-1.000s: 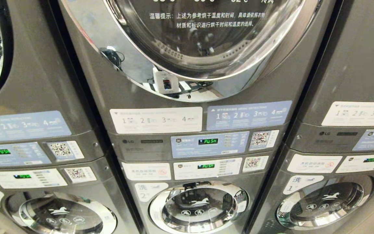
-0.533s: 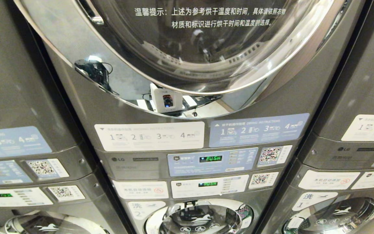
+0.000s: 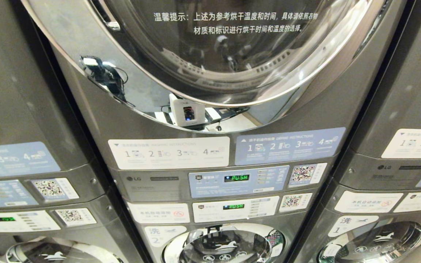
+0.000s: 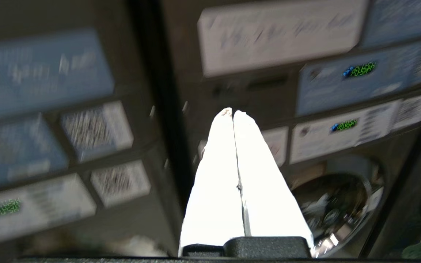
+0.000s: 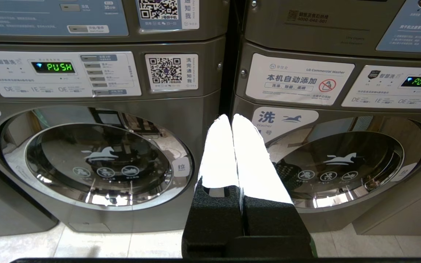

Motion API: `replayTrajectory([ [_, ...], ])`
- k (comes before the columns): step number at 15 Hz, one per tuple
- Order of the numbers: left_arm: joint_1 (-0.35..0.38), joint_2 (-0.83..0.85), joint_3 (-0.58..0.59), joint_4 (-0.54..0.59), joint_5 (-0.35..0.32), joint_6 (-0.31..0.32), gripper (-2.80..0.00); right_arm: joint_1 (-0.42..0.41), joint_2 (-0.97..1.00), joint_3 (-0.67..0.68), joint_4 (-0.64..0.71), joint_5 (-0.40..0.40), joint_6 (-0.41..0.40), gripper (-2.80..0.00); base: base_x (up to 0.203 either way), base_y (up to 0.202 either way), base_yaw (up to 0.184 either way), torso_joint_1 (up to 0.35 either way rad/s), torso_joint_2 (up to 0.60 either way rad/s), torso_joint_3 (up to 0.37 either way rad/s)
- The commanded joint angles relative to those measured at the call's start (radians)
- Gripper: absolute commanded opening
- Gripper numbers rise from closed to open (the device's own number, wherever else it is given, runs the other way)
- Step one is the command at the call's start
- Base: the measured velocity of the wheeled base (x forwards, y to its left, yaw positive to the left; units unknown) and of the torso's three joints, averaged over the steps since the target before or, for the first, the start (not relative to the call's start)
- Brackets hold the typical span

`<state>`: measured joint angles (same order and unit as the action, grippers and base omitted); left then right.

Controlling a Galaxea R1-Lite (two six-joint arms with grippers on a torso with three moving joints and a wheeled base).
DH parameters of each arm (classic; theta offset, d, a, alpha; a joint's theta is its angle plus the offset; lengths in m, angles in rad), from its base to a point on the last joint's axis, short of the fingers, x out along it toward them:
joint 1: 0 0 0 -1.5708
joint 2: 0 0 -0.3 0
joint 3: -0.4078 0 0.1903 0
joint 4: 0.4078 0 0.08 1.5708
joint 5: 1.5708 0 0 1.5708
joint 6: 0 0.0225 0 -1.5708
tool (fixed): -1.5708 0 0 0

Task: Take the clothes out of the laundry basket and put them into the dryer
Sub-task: Close the dryer

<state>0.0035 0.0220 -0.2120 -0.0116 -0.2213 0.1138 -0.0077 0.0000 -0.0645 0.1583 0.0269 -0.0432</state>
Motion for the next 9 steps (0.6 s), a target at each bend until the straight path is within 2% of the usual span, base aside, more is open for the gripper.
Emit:
replayTrajectory([
  [1,0.0,0.079,-0.122,0.008,-0.121,0.003,-2.8,0.0,0.002,0.0,0.001,0.0,-0.001,-2.8,0.0,0.0,0.0,0.0,0.0,0.0],
  [3,-0.001,0.268,-0.257,0.008,-0.231,0.005,-2.8,0.0,0.002,0.0,0.001,0.001,-0.001,-2.8,0.0,0.0,0.0,0.0,0.0,0.0],
  [5,-0.002,0.467,-0.388,-0.003,-0.306,0.007,-2.8,0.0,0.001,0.0,0.001,0.001,-0.004,-2.8,0.0,0.0,0.0,0.0,0.0,0.0],
  [7,-0.005,0.664,-0.505,-0.048,-0.345,0.007,-2.8,0.0,0.0,0.0,0.001,0.001,-0.006,-2.8,0.0,0.0,0.0,0.0,0.0,0.0],
  [9,-0.018,0.852,-0.63,-0.14,-0.366,0.007,-2.8,0.0,0.002,0.0,0.001,0.001,-0.006,-2.8,0.0,0.0,0.0,0.0,0.0,0.0],
])
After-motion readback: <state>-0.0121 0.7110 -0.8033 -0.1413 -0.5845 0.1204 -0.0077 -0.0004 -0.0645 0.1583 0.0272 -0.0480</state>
